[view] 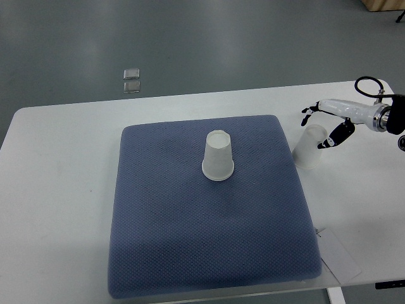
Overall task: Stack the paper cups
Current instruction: 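Close the right hand fingers around the white cup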
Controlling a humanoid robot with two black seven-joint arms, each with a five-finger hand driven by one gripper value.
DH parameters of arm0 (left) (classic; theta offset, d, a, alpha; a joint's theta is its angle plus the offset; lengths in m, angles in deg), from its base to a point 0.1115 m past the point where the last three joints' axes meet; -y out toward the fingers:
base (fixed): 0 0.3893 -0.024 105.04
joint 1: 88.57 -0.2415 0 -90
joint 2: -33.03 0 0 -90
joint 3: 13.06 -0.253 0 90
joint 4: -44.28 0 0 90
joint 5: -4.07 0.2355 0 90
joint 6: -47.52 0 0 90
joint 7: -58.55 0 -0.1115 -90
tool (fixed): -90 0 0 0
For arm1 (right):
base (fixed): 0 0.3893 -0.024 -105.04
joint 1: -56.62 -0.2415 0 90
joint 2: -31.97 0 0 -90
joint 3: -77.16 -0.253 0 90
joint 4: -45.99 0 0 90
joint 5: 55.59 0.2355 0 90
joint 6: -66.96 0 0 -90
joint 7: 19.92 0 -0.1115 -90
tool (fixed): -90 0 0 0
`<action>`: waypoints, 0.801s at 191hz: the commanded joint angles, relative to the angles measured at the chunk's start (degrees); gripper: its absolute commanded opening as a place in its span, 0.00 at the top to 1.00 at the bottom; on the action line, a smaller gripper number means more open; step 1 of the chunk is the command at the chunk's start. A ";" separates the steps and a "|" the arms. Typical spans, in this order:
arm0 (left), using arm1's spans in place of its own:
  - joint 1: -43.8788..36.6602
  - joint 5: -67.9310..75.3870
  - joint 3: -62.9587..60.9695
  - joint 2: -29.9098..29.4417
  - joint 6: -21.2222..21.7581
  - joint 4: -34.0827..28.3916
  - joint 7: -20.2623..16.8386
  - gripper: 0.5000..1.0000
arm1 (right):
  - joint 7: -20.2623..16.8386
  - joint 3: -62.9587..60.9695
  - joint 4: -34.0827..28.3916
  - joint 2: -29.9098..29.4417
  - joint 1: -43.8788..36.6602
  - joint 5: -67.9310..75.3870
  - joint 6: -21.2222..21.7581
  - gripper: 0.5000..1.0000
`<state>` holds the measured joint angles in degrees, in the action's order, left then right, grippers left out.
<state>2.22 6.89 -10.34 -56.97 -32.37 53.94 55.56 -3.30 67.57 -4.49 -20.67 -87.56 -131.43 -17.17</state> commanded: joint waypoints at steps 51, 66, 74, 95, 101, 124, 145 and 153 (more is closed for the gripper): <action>0.00 0.00 0.00 0.00 0.00 0.00 0.00 0.00 | -0.09 0.89 3.10 -2.20 -0.05 -2.82 -1.74 0.19; 0.00 0.00 0.00 0.00 0.00 0.00 0.00 0.00 | -0.09 1.59 3.98 -2.82 -0.05 -3.61 -1.92 0.19; 0.00 0.00 0.00 0.00 0.00 0.00 0.00 0.00 | -0.09 1.59 4.16 -3.08 -0.05 -3.70 -1.92 0.20; 0.00 0.00 0.00 0.00 0.00 0.00 0.00 0.00 | 0.00 2.20 4.95 -3.26 0.04 -4.05 -1.92 0.21; 0.00 0.00 0.00 0.00 0.00 0.00 0.00 0.00 | 0.00 2.64 5.04 -3.43 0.04 -4.05 -1.92 0.23; 0.00 0.00 0.00 0.00 0.00 0.00 0.00 0.00 | 0.00 3.26 5.21 -3.52 0.04 -4.05 -1.83 0.40; 0.00 0.00 0.00 0.00 0.00 0.00 0.00 0.00 | -0.09 3.87 5.21 -3.52 0.04 -4.05 -1.74 0.76; 0.00 0.00 0.00 0.00 0.00 0.00 0.00 0.00 | -0.09 3.96 5.21 -3.52 0.04 -4.05 -1.74 0.93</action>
<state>2.22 6.88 -10.34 -56.97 -32.37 53.94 55.56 -3.38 71.07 0.70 -24.18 -87.51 -135.48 -18.98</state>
